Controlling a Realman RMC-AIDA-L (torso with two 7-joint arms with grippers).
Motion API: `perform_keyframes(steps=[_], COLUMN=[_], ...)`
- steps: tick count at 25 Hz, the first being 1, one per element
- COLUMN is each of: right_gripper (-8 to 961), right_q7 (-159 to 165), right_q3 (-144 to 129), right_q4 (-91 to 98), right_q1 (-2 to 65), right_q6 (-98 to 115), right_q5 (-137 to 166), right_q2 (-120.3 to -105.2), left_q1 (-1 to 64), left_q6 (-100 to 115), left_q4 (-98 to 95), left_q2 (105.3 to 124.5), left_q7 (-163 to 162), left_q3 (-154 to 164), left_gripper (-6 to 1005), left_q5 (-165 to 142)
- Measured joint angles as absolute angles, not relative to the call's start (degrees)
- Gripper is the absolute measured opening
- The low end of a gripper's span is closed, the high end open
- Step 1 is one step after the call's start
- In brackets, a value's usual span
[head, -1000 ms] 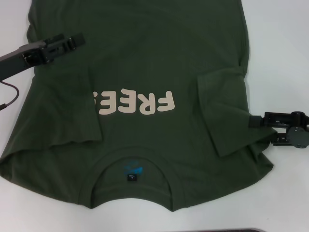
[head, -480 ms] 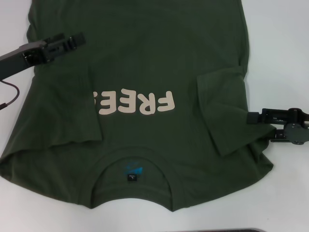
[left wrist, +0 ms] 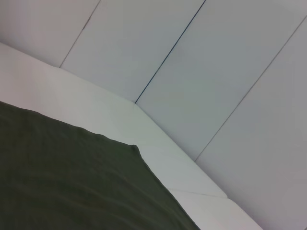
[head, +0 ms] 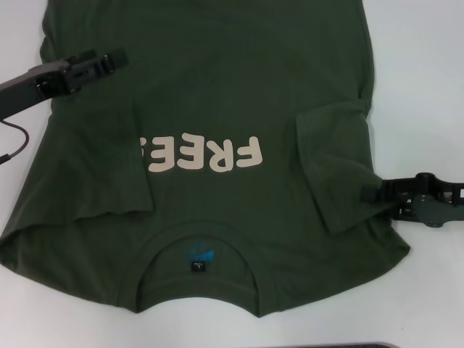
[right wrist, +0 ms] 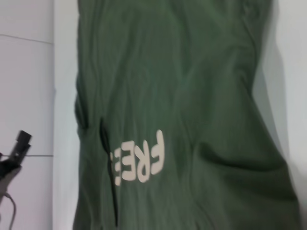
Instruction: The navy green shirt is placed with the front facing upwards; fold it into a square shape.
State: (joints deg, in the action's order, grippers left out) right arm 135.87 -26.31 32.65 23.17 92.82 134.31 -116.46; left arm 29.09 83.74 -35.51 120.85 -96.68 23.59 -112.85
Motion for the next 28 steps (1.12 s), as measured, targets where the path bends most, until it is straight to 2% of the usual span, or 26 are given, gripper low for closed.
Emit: perform_keyframes(steps=[10, 15, 21, 28], right_gripper=[304, 76, 17, 19], right_q7=[135.8, 135.8, 135.2, 133.5], right_q3=[-26.2, -26.2, -26.4, -26.6], right_q4=[33.0, 33.1, 32.7, 32.4], right_q1=[23.4, 23.5, 23.7, 25.4], right_q6=[92.7, 92.5, 92.7, 94.1], right_q5=[134.7, 134.7, 134.5, 134.3], right_q2=[-116.54, -116.54, -116.51, -118.03], left_q1=[28.8, 28.8, 29.0, 29.1], left_q6=[83.6, 83.6, 83.5, 83.5], left_q4=[-35.5, -35.5, -35.5, -35.5], left_q2=[120.76, 120.76, 120.76, 120.76], left_q7=[-96.7, -96.7, -96.7, -96.7], left_q3=[23.5, 23.5, 23.5, 23.5], left_gripper=[905, 905, 905, 905], left_q5=[-112.8, -112.8, -112.8, -112.8])
